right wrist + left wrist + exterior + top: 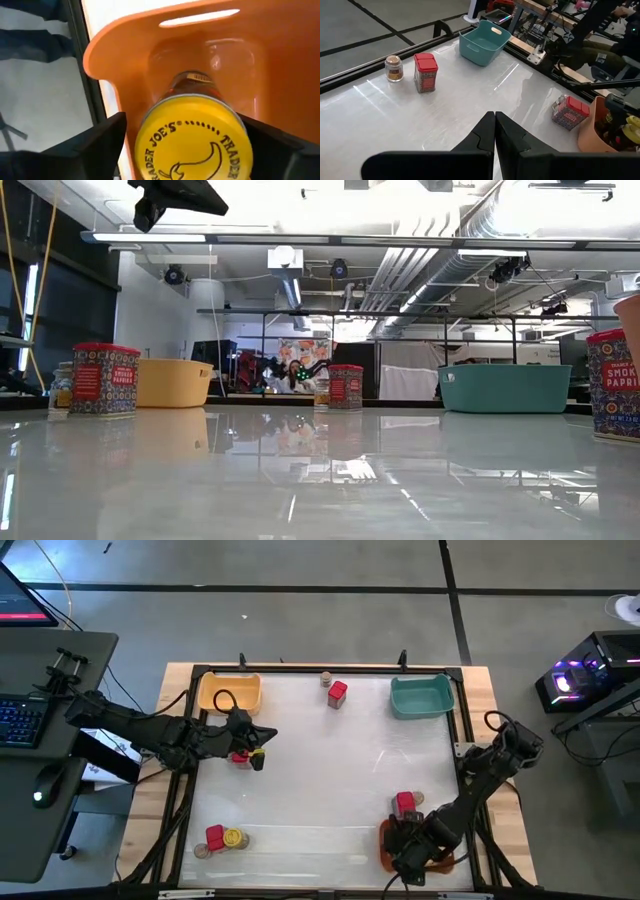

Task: Sort spices by type
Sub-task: Put the top yellow seasoning bottle into the orange bin, then put the yellow seasoning bottle into the orange bin

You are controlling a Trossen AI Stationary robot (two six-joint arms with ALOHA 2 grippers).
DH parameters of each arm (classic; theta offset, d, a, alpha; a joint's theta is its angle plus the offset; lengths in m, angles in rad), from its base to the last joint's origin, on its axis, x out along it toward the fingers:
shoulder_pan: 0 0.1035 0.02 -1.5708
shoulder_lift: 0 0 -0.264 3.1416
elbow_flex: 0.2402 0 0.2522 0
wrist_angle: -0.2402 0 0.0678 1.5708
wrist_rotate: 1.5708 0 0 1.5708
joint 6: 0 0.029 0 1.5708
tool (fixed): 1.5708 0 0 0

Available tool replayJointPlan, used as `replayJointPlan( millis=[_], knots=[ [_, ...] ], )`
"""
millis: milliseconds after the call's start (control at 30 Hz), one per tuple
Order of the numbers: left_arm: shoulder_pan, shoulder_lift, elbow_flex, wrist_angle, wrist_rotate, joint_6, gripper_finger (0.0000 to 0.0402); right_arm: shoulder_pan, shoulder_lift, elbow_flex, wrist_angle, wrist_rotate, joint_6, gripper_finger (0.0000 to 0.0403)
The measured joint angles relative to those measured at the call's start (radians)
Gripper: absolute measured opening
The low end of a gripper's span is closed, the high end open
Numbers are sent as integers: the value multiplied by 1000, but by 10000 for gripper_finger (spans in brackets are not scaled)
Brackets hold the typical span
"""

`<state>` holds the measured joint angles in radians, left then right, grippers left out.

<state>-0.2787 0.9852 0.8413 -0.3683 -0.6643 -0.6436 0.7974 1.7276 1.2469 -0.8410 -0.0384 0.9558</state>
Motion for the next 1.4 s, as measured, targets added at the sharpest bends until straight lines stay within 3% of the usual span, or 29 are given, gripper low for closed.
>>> replayJointPlan(
  millis=[167,400,467,533,667,833,967,1167,1233,1400],
  knots=[
    [0,0,0,0,0,0,0,-9,-48,38,-31,2,7,344],
    [0,0,0,-1,10,34,0,-14,-139,167,-235,12,-13,346],
    [-2,-7,0,-3,38,56,0,-15,-156,204,-300,60,-16,346],
    [-11,-21,0,-10,97,64,1,-25,-168,235,-348,155,-19,346],
    [-59,-49,0,-93,314,0,12,-82,-173,275,-351,377,-68,346],
    [-216,-48,0,-113,620,-186,27,-209,-170,278,-271,550,-126,332],
    [-412,-17,4,-2,643,-311,9,-313,-152,277,-165,612,-292,258],
    [-655,135,162,-224,404,-319,1,-443,-120,277,14,605,-458,30],
    [-688,210,213,-327,370,-314,0,-477,-104,277,73,595,-485,19],
    [-696,386,253,-420,473,-280,0,-540,-69,277,198,604,-475,3]
  ],
)
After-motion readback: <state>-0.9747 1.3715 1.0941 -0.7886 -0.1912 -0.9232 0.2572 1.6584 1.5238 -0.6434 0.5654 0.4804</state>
